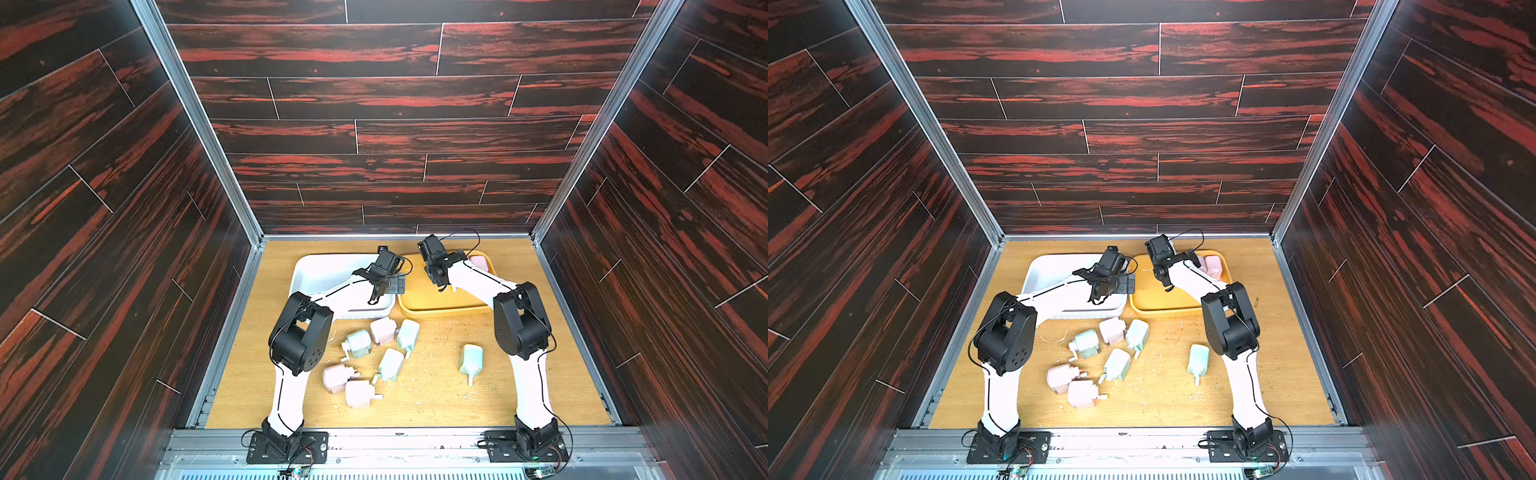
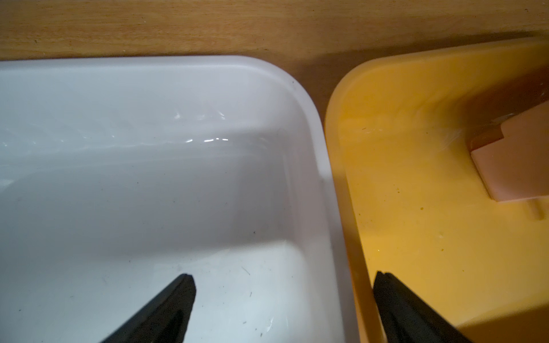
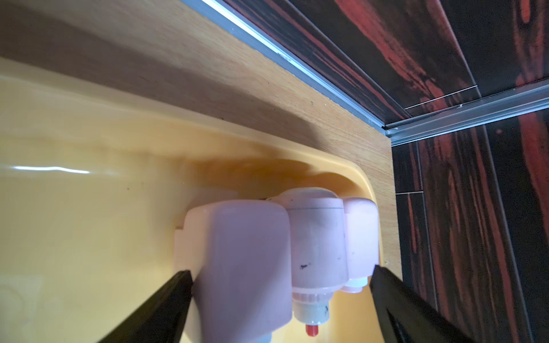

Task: Place the pencil sharpeners by color into the storage box
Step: Place the pencil sharpener in the storage box.

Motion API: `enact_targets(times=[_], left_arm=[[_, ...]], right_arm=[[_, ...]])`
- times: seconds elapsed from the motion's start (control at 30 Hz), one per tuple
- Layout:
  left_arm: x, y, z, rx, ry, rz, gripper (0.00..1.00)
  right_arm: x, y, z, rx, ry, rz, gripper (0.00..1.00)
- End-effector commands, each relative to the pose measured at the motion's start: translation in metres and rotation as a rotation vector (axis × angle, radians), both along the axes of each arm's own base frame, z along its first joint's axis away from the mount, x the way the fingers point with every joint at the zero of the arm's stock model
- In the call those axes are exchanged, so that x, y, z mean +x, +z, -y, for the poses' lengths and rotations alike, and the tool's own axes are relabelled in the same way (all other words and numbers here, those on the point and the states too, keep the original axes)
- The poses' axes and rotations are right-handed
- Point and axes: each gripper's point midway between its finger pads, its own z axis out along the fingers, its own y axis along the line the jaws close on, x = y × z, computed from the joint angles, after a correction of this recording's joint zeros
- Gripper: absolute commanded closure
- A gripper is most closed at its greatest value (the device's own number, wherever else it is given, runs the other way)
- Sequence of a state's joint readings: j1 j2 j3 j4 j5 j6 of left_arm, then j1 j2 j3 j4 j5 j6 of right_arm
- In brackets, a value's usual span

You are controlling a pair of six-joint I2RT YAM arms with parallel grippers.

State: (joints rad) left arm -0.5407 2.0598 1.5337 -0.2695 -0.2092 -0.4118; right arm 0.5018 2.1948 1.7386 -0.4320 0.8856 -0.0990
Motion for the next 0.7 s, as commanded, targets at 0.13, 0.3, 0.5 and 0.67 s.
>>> enact_targets(times=[0.13,0.3,0.5,0.67], left_arm=[[-0.004,-0.009,-0.010,0.025,0.014,-0.031,0.00],[-0.004,-0.008,-0.010,0.024,0.012,-0.032,0.00],[-0.006,-0.001,-0.005,0.007,-0.014,-0.029,0.00],[-0.008,0.011,-0.004,-0.008,-0.028,-0.015,0.00]], right_arm=[[0.007,-0.003,0.008,-0.048,-0.004,-0.008,0.02],[0.008,0.001,0.003,-0.011,0.006,-0.006,0.02],[0.006,0.012,-0.004,0.075,0.007,0.019,0.01],[0.002,0.030,-0.009,0.166,0.004,0.066,0.02]])
